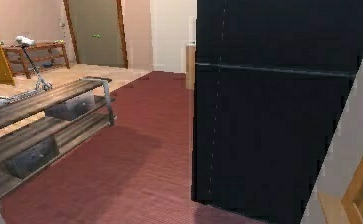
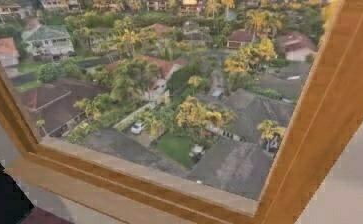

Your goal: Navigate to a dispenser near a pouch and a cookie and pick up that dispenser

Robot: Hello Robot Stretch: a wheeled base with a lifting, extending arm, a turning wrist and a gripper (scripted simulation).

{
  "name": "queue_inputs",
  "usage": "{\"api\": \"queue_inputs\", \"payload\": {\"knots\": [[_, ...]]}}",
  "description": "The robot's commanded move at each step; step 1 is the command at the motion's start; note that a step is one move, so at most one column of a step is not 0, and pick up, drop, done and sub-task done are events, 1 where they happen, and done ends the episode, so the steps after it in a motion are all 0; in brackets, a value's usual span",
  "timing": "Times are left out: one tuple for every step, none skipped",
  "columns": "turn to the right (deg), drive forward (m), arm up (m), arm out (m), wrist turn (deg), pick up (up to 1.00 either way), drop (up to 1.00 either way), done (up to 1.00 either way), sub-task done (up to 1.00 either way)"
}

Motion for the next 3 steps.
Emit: {"api": "queue_inputs", "payload": {"knots": [[12.0,0.00,0.00,0.00,0.0,0.00,0.00,0.00,0.00],[0.0,0.25,0.00,0.00,0.0,0.00,0.00,0.00,0.00],[6.0,0.00,0.00,0.00,0.0,0.00,0.00,0.00,0.00]]}}
